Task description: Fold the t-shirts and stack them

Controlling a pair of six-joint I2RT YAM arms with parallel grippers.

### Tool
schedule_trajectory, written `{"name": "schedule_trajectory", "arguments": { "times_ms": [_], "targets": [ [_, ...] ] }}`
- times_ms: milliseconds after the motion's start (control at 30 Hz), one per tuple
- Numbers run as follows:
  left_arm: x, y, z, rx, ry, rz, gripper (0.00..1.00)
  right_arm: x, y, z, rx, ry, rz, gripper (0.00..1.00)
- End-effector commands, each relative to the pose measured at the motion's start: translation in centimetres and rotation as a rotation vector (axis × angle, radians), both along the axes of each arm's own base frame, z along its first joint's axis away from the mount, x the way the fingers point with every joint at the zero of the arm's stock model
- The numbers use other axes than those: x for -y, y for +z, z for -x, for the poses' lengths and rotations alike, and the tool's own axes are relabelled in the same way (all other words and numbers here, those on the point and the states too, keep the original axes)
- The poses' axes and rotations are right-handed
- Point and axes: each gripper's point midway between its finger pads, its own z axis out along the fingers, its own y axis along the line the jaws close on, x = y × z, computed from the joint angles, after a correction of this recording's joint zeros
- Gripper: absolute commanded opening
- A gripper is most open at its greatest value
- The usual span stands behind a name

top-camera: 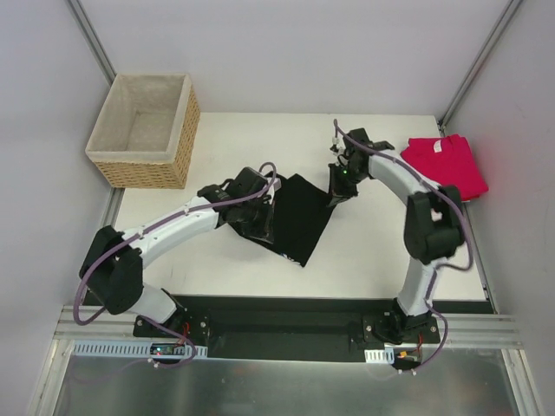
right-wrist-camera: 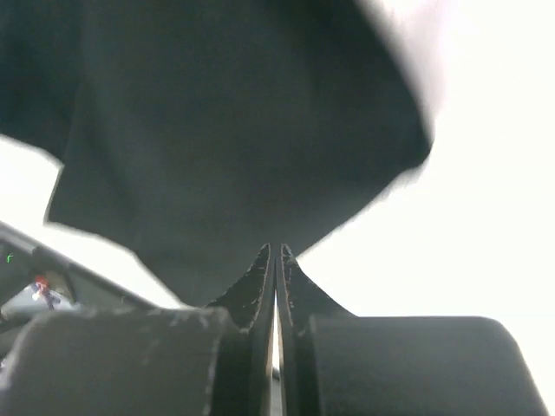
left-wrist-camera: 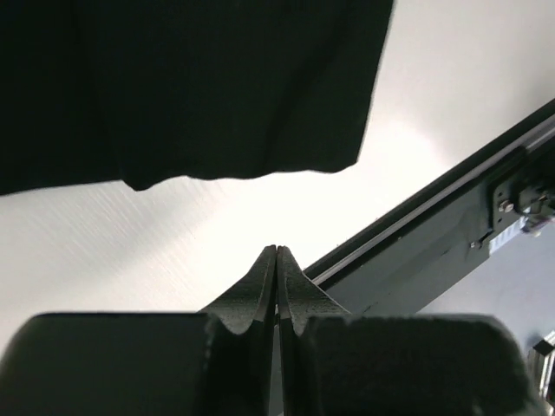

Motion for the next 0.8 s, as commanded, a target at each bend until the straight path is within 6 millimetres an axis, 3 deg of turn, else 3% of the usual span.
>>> {"name": "schedule_trajectory", "arguments": {
  "times_ms": [0,33,100,167,333,600,700,733,767],
  "targets": [
    [-0.4,4.9,-3.9,0.191,0.059,0.017,0.00,0.2,5.3,2.9,0.136,-0.066,-0.069,0.01],
    [-0.2,4.5,-4.4,0.182,0.054,0.011,0.00,0.2,6.5,3.7,0.162,-0.072,-0.092,0.01],
    [-0.1,4.3,-5.3,0.180,0.041,0.008,0.00,0.3,6.0,5.6,0.138,-0.095,-0.094,0.01],
    [0.2,3.1,-5.8,0.162,0.020,-0.019,0.00,-0.4,6.8,6.9,0.154,-0.085,-0.118,0.01],
    [0.9,0.5,-7.3,0.143,-0.001,-0.064,0.00,-2.3,4.8,9.3,0.103,-0.022,-0.083,0.01],
    [0.9,-1.9,-8.2,0.122,-0.005,-0.095,0.00,-5.0,0.9,8.2,0.016,-0.005,-0.059,0.01],
    [0.4,-3.3,-7.7,0.094,-0.006,-0.112,0.00,-4.9,-0.8,7.5,-0.039,-0.033,0.013,0.01],
    [0.2,-3.7,-7.4,0.085,-0.007,-0.118,0.00,-4.2,-2.0,8.3,-0.108,-0.043,0.075,0.01],
    [0.1,-4.0,-7.3,0.081,-0.005,-0.119,0.00,-4.2,-2.0,7.8,-0.114,-0.051,0.097,0.01]
  ]
}}
